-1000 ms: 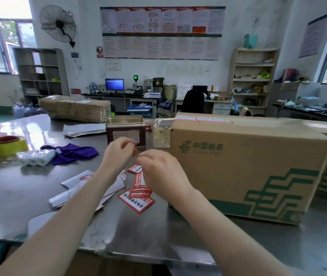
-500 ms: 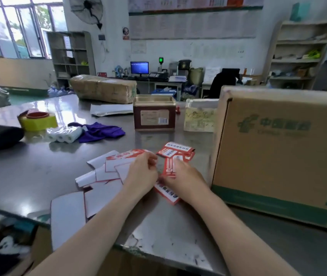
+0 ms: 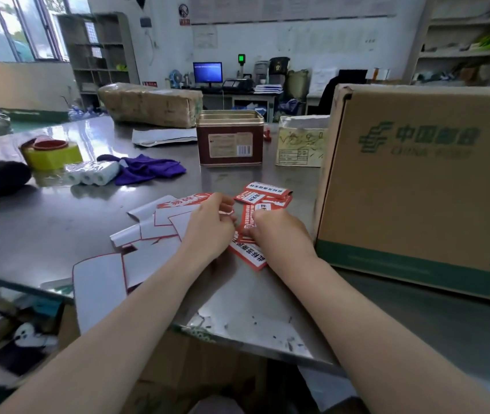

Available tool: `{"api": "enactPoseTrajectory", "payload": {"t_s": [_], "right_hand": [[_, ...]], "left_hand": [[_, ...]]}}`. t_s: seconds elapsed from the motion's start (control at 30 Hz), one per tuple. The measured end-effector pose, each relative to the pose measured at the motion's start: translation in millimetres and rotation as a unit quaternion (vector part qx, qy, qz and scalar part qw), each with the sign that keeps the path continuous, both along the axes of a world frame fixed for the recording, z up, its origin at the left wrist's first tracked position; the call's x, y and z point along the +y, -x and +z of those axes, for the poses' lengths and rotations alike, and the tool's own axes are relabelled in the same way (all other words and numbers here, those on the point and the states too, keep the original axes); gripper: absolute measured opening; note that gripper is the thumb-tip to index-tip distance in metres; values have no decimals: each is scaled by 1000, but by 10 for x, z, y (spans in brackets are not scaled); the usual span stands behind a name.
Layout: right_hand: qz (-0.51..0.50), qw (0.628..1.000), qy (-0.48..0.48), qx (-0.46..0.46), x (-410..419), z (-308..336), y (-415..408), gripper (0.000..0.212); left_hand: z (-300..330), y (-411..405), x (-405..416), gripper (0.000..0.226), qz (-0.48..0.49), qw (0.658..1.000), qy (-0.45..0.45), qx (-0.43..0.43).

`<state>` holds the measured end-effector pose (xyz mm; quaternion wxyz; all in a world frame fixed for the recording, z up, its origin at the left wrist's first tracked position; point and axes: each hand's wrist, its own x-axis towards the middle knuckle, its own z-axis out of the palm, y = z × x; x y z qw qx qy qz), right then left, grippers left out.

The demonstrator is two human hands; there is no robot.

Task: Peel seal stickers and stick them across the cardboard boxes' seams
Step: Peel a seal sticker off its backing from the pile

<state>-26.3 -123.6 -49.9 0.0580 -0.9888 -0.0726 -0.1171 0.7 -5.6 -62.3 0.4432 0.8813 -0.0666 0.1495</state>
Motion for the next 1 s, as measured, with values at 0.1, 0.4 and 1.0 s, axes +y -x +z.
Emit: {"api": "enactPoseTrajectory", "payload": {"t_s": [0.1,0.4,1.0], "right_hand": [[21,999,42,-20,-14,-17,39,28],[12,992,-97,-75,-44,-117,-9,17],[-44,944,-326,-1,-79,-73,14,34]], "left_hand": [[14,32,-2,29,-3,1000,23,13],[43,41,-7,26,-15,991,118,53],[81,84,-18,42,-58,982,151,99]]}}
